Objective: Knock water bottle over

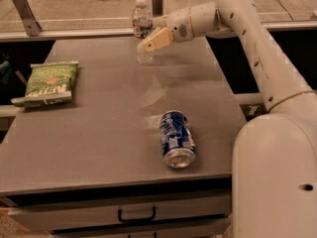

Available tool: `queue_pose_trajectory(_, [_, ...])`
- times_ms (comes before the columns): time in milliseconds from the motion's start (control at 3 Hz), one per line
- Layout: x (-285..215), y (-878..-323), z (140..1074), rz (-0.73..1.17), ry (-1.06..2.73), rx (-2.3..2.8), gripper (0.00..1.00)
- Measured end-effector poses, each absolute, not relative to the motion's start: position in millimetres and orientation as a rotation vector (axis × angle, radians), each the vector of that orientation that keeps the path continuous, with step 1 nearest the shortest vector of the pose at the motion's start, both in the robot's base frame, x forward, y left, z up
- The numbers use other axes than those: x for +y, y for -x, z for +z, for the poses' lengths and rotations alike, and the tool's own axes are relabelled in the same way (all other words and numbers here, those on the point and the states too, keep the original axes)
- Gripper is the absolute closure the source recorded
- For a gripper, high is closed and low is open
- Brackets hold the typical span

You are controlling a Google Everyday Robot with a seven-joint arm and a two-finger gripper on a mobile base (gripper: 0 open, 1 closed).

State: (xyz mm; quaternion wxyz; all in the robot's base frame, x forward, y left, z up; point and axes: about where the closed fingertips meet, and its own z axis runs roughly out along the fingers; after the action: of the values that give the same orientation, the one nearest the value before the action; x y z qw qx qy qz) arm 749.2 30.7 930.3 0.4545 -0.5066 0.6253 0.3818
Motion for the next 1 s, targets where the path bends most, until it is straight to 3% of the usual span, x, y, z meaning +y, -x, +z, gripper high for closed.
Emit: queue_pose_trajectory(1000, [53.6,-682.5,947.5,1.117,1.386,1.323,0.00])
